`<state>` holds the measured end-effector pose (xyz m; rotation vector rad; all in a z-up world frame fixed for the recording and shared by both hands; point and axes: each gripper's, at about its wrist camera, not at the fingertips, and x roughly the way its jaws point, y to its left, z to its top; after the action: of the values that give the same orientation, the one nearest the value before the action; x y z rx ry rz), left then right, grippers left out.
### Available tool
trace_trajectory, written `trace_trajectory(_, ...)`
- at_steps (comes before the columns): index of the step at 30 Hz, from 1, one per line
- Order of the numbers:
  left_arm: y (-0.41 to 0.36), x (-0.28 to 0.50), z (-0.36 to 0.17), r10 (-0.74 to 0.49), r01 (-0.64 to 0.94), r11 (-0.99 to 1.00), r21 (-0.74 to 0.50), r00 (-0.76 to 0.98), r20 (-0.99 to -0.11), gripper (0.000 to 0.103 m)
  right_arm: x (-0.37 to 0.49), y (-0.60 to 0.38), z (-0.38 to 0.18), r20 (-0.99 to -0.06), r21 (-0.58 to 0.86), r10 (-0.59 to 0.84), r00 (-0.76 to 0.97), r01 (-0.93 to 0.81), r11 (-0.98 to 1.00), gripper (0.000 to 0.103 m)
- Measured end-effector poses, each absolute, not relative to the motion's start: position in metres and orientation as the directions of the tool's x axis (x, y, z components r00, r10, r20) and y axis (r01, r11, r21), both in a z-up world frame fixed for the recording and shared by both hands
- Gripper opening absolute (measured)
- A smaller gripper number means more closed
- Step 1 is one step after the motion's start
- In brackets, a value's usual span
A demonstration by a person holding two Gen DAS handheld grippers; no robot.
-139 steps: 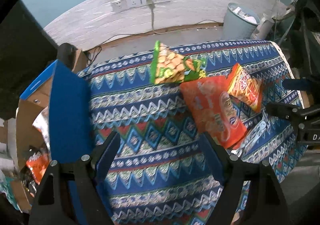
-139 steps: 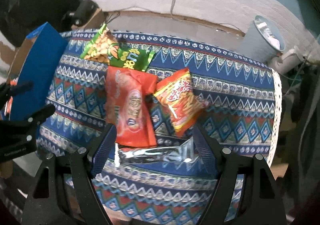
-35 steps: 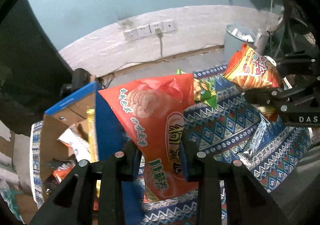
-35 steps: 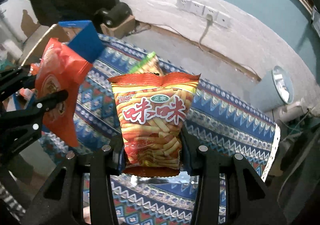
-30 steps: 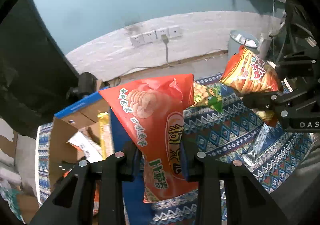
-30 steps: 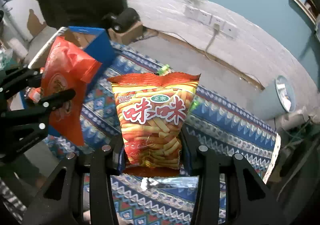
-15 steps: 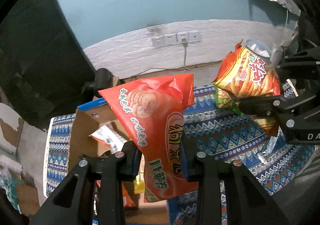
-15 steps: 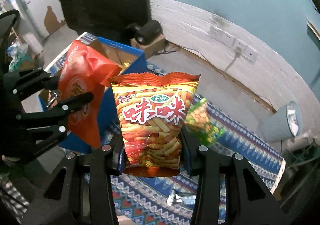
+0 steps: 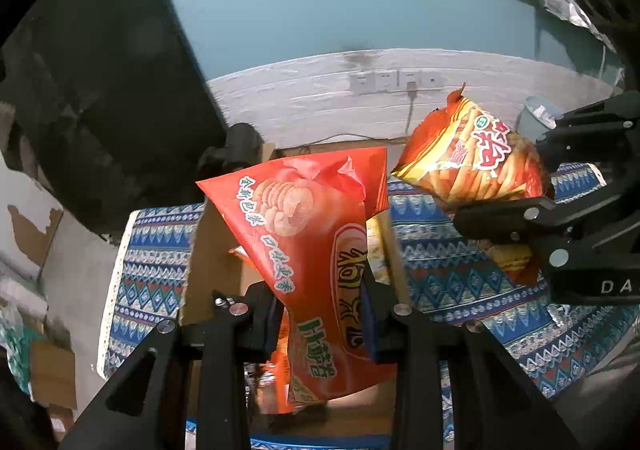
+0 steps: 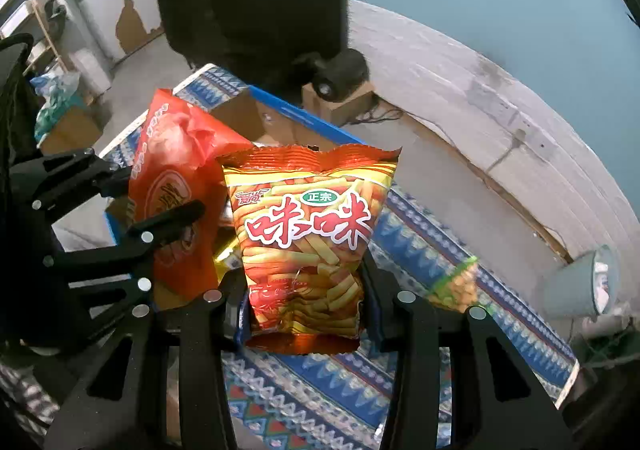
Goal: Organize snacks
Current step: 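Carry both bags over the cardboard box and open both tools to drop them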
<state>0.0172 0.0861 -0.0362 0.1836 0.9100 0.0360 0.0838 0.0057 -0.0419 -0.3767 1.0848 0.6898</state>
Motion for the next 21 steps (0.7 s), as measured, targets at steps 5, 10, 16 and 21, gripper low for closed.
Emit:
trace_trajectory(5, 0.114, 0.019, -0.045, 0.126, -0.004, 0.988, 0.153, 0.595, -0.794, 0.033, 0.088, 0.031, -0.054, -0.908, 0.063, 0.328, 0.26, -0.691, 0.72, 0.043)
trace_trajectory(10, 0.138, 0.021, -0.054, 0.124, -0.045, 0.992, 0.12, 0.57, -0.812, 0.033, 0.094, 0.052, -0.068, -0.918, 0.085, 0.328, 0.222, -0.7, 0.709, 0.043)
trace_trajectory(16, 0.15, 0.021, -0.061, 0.12, -0.067, 0.993, 0.1, 0.552, -0.825, 0.034, 0.101, 0.07, -0.086, -0.929, 0.11, 0.324, 0.18, -0.701, 0.705, 0.043)
trace_trajectory(21, 0.152, 0.022, -0.066, 0.13, -0.071, 0.992, 0.109, 0.535, -0.835, 0.04, 0.102, 0.081, -0.093, -0.934, 0.118, 0.32, 0.159, -0.708, 0.696, 0.045)
